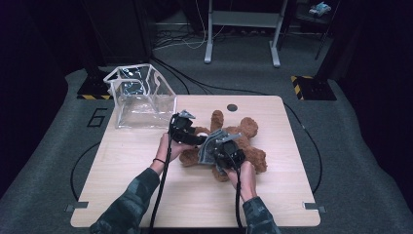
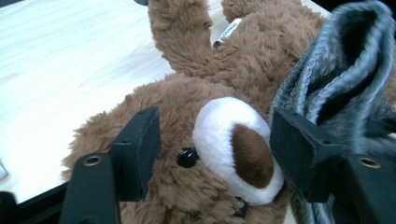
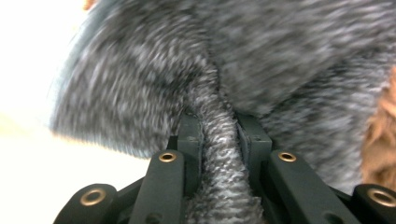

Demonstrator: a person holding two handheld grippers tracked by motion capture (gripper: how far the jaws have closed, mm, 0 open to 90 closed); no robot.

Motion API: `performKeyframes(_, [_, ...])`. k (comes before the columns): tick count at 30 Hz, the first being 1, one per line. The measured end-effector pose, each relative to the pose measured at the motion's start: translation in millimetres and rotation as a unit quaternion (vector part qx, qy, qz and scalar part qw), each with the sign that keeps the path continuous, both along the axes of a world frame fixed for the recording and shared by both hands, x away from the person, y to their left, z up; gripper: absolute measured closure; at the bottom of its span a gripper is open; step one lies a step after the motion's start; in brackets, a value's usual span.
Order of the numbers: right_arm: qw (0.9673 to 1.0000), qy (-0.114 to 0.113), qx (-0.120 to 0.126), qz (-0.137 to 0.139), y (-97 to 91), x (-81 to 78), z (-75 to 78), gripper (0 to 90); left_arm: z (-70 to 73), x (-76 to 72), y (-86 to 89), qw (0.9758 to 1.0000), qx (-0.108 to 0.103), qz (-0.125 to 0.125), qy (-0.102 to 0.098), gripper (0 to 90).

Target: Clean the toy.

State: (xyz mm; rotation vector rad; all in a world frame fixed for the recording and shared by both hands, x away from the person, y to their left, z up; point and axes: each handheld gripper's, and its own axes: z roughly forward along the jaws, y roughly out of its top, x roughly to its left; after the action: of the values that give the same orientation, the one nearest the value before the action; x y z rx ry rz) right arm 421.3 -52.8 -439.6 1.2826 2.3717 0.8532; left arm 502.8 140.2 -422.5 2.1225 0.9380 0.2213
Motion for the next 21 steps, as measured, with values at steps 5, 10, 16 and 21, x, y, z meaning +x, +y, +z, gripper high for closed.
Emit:
performKeyframes(5, [0.9982, -0.011, -0.009, 0.058, 26.7, -8.2, 11.7, 74.9, -10.2, 23.1, 4.4, 0.9973, -0.025, 0.002, 0.069, 42.7])
performKeyframes(10, [0.9979, -0.005, 0.008, 0.064, 44.9, 7.1, -2.8, 75.0, -15.7, 32.5, 6.7, 0.995, -0.028, 0.001, 0.096, 44.8])
performKeyframes(16, [0.9973, 0.017, 0.005, 0.071, 51.0, 9.6, -24.2, 75.7, -18.2, 33.0, 3.8, 0.9957, -0.022, 0.004, 0.09, 44.7])
performKeyframes(21, [0.9959, 0.009, 0.002, 0.09, 55.9, 2.9, -16.5, 75.7, -19.2, 33.0, 3.6, 0.9954, -0.034, 0.013, 0.088, 44.7])
